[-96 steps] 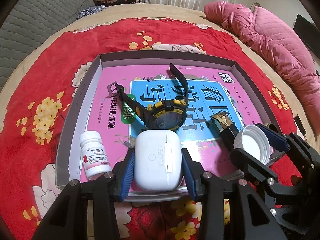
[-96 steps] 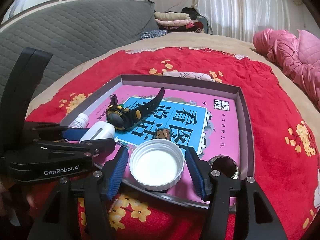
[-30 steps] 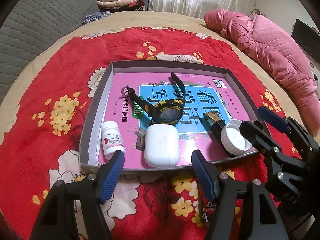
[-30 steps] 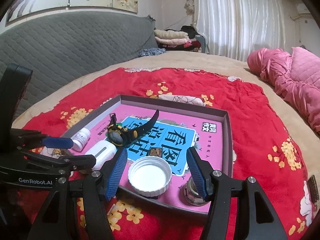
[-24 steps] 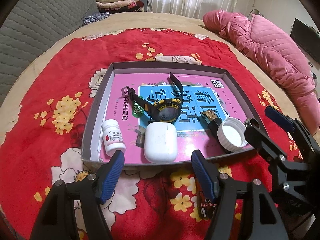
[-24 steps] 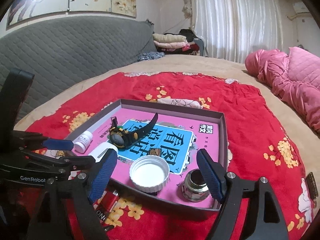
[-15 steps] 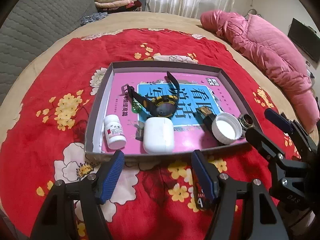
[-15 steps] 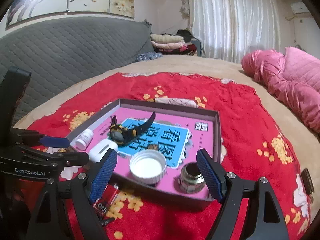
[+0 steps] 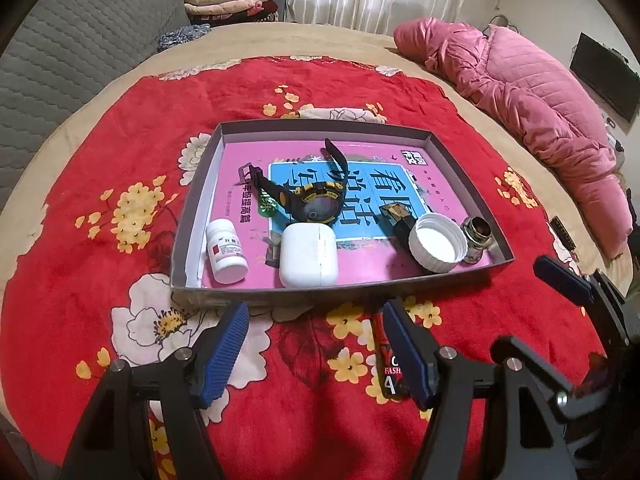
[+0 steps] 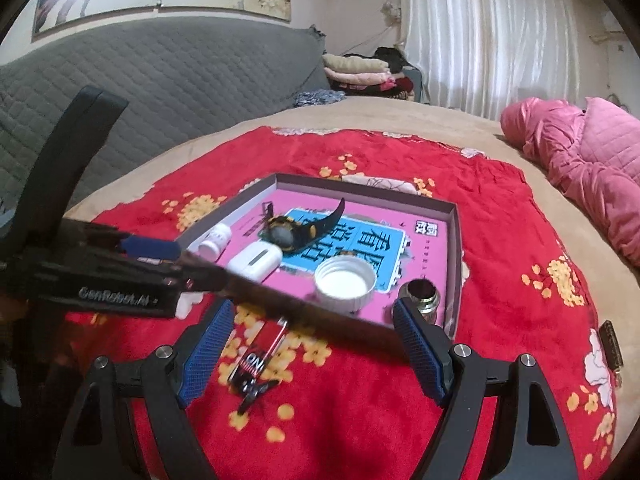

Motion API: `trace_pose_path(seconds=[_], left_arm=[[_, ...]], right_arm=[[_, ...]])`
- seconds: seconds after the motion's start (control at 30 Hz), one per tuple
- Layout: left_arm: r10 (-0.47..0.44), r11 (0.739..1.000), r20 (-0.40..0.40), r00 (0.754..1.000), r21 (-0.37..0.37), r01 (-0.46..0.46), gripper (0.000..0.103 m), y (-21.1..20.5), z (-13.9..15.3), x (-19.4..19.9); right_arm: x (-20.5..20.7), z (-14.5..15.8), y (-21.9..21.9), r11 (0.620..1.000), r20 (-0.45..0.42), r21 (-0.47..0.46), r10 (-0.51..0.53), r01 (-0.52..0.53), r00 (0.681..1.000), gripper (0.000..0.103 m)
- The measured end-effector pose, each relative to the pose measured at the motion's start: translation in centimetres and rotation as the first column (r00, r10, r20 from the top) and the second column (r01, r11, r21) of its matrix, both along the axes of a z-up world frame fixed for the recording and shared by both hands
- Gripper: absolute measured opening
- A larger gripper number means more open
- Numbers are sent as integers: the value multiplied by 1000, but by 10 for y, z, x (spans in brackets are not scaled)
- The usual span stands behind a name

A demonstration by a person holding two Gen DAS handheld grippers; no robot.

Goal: Organize rigid objects
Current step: 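Withdraw both open tools from the box toward the red spray can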

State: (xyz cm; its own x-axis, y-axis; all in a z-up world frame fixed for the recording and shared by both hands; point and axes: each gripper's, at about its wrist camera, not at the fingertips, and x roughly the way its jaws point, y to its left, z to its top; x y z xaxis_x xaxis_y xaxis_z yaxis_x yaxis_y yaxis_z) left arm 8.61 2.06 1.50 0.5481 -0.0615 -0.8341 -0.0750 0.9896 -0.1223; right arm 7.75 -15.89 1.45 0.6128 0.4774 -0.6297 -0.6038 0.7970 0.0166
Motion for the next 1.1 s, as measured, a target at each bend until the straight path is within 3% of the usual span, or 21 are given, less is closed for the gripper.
trace_pose_path(seconds=[0.4,1.1], left_arm=[[-16,1000,-19,1000,1,16,69,-5,2,-8],[-41,999,-76,996,-9,40,69,-8,-11,-13]], right_arm=[[-13,0,-2,1000,-19,-25,7,-7,1000,83],[-18,-31,14,989,-157,-132,46,-67,987,83]])
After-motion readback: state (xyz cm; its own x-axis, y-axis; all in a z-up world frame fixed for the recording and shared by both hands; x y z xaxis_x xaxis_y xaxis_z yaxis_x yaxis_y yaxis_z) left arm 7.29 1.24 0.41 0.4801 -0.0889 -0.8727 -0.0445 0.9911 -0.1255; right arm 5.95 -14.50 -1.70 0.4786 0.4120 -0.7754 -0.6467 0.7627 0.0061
